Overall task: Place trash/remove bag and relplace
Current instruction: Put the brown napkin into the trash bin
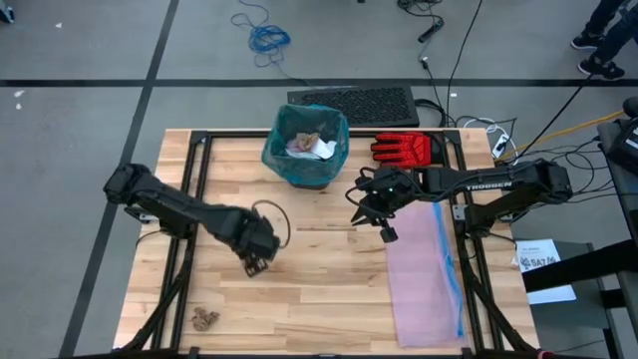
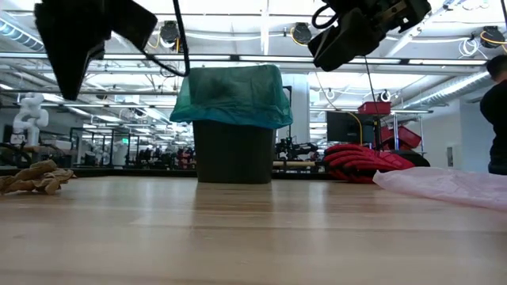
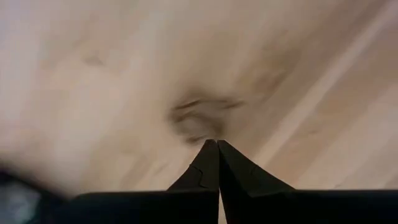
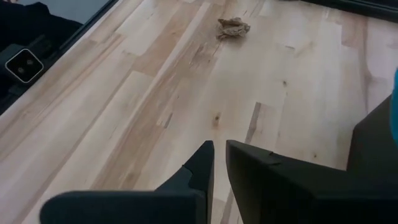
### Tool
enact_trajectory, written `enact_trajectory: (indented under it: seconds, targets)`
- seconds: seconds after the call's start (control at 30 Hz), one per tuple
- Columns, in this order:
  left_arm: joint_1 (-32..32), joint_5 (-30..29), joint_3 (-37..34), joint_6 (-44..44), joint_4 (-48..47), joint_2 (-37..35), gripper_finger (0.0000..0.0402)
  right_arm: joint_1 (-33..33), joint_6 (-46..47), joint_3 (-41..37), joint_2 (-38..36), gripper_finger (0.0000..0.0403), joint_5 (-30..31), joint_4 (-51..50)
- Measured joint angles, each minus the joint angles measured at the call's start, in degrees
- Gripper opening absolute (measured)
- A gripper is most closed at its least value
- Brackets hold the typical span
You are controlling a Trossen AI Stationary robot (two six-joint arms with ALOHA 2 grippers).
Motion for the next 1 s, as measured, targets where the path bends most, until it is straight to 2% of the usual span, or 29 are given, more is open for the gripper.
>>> enact_trajectory:
  seconds: [0.13, 0.37, 0.53, 0.77, 0.87, 1.0]
  targets:
    - [-3.2, 0.2, -3.9, -5.1, 8.5, 0.0, 0.0001, 0.3, 1.2, 0.0, 0.0, 0.0033, 0.0, -0.5]
    - [-6.2, -2.0, -11.4, -22.3, 9.4, 0.0, 0.0013, 0.3, 3.1, 0.0, 0.0, 0.0033, 0.0, -1.4]
    - [-6.6, -4.2, -13.5, -27.2, 11.0, 0.0, 0.007, 1.4, 3.1, 0.0, 0.0, 0.0033, 0.0, -1.3]
    - [-6.4, -5.3, -18.7, -29.7, 21.2, 0.1, 0.0167, 3.3, 3.0, 0.0, 0.0, 0.0033, 0.0, -1.2]
    - [-6.0, -5.3, -22.7, -31.4, 24.0, 0.1, 0.0191, 3.7, 2.9, 0.0, 0.0, 0.0033, 0.0, -1.1]
    - [-5.3, -4.9, -28.0, -32.5, 29.3, -0.1, 0.0199, 3.7, 2.9, 0.0, 0.0, 0.0033, 0.0, -1.1]
